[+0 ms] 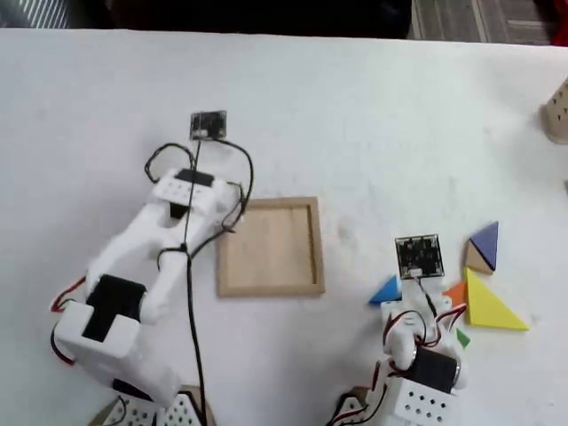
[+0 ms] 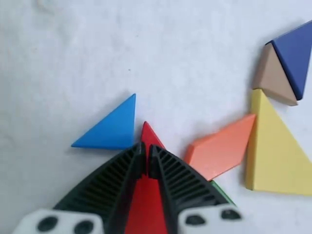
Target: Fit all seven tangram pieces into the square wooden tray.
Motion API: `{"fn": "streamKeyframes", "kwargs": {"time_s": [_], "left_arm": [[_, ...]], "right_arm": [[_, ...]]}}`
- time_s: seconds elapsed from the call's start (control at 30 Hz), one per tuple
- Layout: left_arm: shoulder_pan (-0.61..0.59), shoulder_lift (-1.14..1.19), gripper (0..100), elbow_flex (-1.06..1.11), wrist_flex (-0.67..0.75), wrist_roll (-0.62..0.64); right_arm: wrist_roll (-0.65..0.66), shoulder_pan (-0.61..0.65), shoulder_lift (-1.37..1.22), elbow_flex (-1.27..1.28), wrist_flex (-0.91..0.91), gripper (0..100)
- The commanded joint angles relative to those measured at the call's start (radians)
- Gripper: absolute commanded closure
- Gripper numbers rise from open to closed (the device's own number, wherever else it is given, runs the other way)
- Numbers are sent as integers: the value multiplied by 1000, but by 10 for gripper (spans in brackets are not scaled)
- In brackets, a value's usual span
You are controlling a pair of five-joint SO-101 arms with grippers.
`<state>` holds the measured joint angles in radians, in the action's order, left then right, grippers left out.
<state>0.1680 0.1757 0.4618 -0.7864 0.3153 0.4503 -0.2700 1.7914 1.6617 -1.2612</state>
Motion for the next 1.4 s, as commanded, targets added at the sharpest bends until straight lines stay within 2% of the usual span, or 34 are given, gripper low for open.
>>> {"fn": "streamKeyframes", "kwargs": {"time_s": [0.0, 0.37, 0.57, 0.67, 0.83, 1.07, 1.17, 1.37], "left_arm": [[-22, -7, 974, -106, 0, -100], [-81, -5, 953, -129, 61, -103], [-90, -8, 722, -132, -2, -97], [-90, -16, 671, -135, -57, -98], [-82, -85, 704, -127, -176, -103], [-104, -266, 789, -94, -417, -106], [-130, -323, 822, 2, -399, -121], [-168, -501, 831, 272, -272, -334]], "right_arm": [[9, -12, 12, -15, -5, 978], [9, -12, 12, -14, -5, 978], [9, -12, 12, -14, -4, 978], [9, -10, 12, -14, -2, 978], [9, -10, 12, -15, -1, 978], [9, -22, 12, -43, -4, 978], [9, -90, 12, -49, 2, 975], [11, -119, 12, -60, 64, 974]]}}
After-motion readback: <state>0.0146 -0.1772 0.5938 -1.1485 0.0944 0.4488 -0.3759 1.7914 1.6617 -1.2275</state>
